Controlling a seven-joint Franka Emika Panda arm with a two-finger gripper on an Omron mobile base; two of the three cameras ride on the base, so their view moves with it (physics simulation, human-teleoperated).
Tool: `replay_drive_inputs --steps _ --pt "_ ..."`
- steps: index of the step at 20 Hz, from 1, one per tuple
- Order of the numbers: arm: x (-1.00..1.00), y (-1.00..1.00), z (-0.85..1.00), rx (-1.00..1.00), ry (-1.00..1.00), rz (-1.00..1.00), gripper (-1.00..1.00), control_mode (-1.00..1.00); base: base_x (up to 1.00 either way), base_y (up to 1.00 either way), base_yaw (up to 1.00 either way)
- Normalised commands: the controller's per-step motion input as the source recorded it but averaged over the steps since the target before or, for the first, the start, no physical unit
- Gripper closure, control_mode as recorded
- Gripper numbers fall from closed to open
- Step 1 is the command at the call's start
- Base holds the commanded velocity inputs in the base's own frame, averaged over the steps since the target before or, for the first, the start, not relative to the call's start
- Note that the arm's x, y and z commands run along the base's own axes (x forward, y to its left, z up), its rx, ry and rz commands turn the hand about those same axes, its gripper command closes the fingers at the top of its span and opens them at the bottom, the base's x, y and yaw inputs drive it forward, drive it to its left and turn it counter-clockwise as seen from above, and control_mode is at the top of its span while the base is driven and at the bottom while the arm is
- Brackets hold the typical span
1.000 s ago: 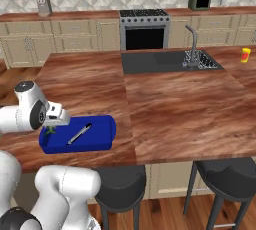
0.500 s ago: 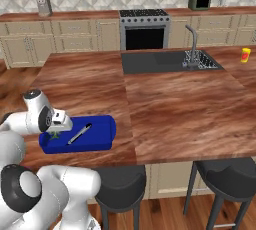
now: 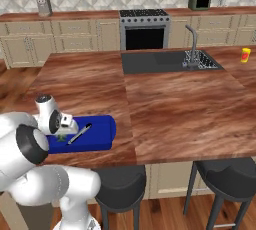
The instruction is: Gather the lemon wedge and cucumber from the fridge and place them on a tray on the dining counter. Then gather the fish and steak from the fridge and place them on the other tray.
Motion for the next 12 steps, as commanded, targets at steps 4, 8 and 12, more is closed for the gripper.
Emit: replay_drive_inputs --steps 4,8,12 --pt "0.3 0.02 -0.38 0.0 0.08 0.0 1.0 -1.0 0.0 0.0 0.0" --pt "0.34 0.08 -0.32 0.0 0.07 0.0 -1.0 -1.0 0.0 0.0 0.0" --pt "0.01 0.02 0.05 0.0 0.01 0.0 -1.0 -1.0 0.0 0.0 0.0"
